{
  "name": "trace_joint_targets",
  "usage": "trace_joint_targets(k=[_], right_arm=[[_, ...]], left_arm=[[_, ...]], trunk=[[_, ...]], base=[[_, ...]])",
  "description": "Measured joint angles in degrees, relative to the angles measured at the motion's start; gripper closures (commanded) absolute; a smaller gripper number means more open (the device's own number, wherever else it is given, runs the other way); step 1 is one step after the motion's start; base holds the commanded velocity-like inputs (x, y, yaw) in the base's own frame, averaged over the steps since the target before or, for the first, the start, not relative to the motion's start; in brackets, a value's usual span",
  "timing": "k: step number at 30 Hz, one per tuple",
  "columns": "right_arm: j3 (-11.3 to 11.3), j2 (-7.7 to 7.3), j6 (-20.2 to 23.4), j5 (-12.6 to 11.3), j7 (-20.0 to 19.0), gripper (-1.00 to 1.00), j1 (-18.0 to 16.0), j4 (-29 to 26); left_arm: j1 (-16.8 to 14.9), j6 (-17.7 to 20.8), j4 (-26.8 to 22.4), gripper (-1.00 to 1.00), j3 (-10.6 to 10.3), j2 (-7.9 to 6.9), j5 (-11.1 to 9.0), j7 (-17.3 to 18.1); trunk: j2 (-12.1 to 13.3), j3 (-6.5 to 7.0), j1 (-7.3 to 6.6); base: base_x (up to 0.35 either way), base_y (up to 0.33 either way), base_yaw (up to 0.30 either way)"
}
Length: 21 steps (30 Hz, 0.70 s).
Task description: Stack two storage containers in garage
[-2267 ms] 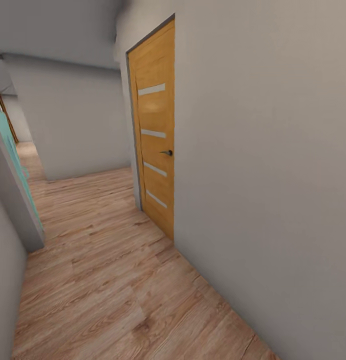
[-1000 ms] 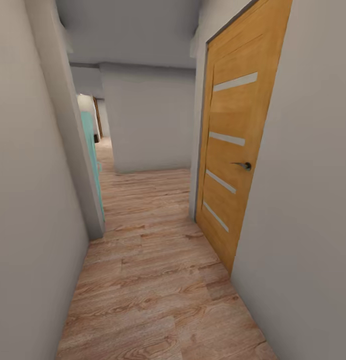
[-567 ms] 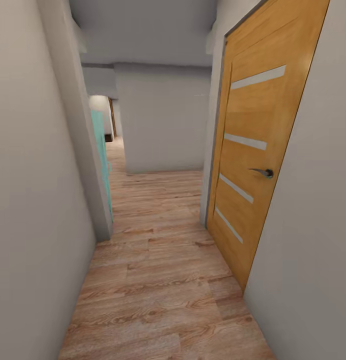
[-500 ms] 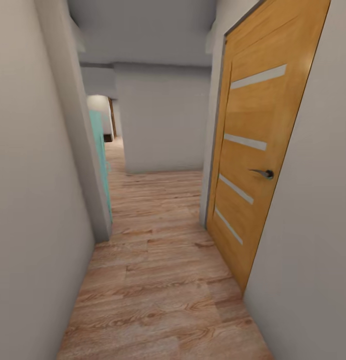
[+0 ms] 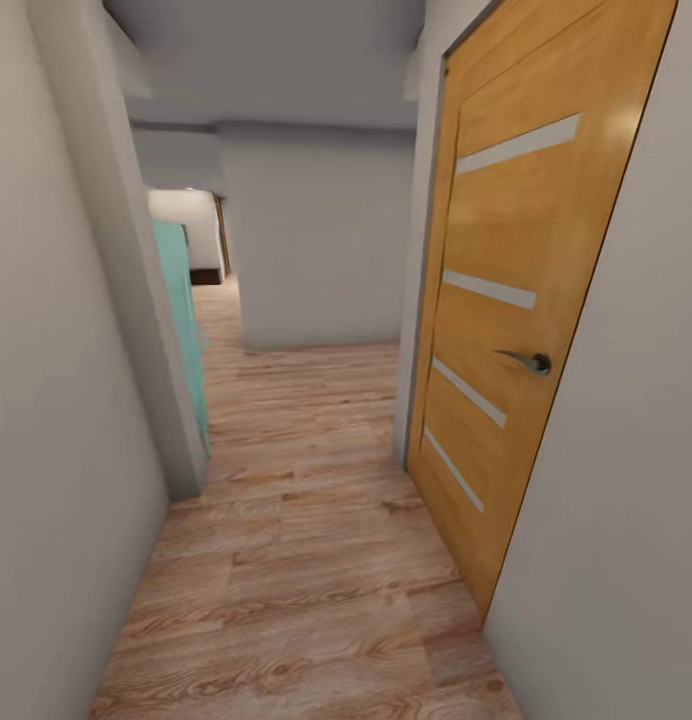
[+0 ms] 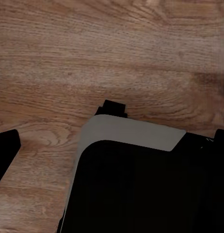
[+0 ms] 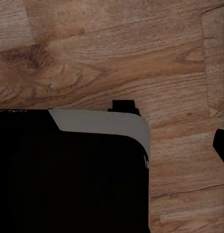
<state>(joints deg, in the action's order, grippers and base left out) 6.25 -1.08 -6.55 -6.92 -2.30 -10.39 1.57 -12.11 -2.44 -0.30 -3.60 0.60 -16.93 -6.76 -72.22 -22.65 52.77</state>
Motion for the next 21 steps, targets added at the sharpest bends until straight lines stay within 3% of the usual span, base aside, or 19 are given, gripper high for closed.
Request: trace_joint_targets(k=[6, 21], right_arm=[[0.0, 0.01, 0.0, 0.1, 0.1, -1.0, 0.0, 0.0], [0.0, -0.06, -0.1, -0.1, 0.3, -1.0, 0.0, 0.0]], left_arm=[[0.0, 0.0, 0.0, -1.0, 0.0, 0.0, 0.0, 0.0], [0.0, 0.0, 0.0, -1.0, 0.0, -0.01, 0.0, 0.0]], trunk=[[0.0, 0.0, 0.0], [0.0, 0.0, 0.0]], base=[[0.313, -0.164, 0.071], [0.313, -0.154, 0.257]])
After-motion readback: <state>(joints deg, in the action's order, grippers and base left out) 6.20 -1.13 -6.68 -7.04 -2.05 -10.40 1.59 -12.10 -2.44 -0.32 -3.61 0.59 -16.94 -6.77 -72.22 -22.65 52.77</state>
